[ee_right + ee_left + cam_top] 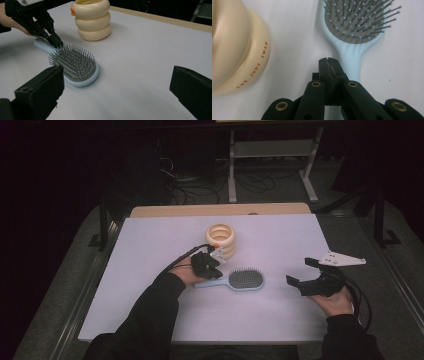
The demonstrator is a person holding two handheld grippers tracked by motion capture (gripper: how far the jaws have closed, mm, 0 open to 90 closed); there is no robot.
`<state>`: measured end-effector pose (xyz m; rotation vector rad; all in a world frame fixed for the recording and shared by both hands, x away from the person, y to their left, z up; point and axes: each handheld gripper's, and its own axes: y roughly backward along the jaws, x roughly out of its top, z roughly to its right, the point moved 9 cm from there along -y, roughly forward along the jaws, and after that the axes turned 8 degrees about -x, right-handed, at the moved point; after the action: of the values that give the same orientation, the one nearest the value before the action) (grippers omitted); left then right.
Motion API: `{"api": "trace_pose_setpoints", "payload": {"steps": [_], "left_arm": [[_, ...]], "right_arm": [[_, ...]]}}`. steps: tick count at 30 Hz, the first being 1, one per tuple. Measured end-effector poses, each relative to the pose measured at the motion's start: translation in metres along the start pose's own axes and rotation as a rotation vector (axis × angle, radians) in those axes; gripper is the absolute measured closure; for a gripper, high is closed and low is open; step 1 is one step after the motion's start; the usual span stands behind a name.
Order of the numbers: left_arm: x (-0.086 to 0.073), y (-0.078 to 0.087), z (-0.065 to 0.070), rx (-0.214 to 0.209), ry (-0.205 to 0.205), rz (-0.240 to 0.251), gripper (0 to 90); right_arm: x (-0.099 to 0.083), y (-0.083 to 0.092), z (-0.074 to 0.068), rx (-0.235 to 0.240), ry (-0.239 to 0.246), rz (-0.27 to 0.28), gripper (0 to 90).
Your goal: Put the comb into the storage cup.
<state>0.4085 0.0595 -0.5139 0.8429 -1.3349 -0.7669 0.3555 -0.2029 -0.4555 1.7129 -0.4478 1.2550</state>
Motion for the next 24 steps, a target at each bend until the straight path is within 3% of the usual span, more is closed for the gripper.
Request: {"api": "trace_pose_setpoints", "payload": {"steps": [17,24], "left_arm": [[-0.005,0.005,0.013,-0.047,-0.003,-0.024,90.0],[-0.004,0.018,0.014,-0.052,0.006,-0.006,90.0]], "right_arm": [[-0.001,-0.002,-0.001,0.005,0.003,-0.009,0.0],[-0.002,-0.002,-0.002,0.007,0.003,-0.014,0.0]]}}
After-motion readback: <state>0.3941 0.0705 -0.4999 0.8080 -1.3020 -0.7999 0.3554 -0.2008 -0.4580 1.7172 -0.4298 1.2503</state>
